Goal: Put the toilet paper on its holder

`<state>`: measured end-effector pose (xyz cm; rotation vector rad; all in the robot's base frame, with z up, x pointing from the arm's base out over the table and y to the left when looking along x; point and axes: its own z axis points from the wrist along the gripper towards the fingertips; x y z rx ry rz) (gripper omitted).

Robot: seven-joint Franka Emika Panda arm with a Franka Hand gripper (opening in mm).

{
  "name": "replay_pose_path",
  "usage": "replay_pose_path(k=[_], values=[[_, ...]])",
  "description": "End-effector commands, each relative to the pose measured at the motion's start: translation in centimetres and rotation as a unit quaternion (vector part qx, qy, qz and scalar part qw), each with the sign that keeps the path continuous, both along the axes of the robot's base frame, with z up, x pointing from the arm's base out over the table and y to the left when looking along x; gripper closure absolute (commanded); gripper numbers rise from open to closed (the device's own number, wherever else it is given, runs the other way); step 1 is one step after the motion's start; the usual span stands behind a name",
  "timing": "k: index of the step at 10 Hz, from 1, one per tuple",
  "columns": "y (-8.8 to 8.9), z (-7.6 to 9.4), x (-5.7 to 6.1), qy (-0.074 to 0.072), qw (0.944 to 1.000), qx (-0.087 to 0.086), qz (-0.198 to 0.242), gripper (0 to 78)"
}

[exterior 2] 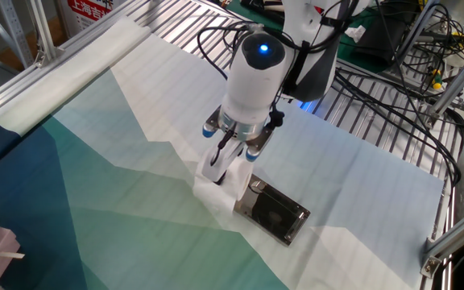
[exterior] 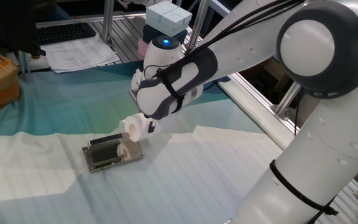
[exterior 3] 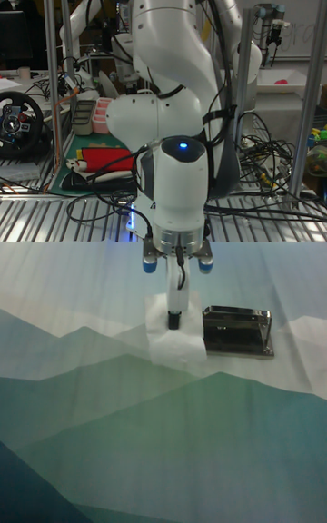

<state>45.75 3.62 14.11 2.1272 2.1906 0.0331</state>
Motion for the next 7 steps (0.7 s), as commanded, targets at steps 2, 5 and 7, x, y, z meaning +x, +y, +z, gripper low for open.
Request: replay_pose_path(k=[2,5,7], values=[[0.8,0.3,1.5,-0.005,0.9999,0.008,-0.012,76.3],[2.0,-0.6,1.1,-0.016,0.9997,0.005,-0.019,76.3],[2.6,-0.6,0.8,-0.018,0.9996,0.007,-0.020,76.3]])
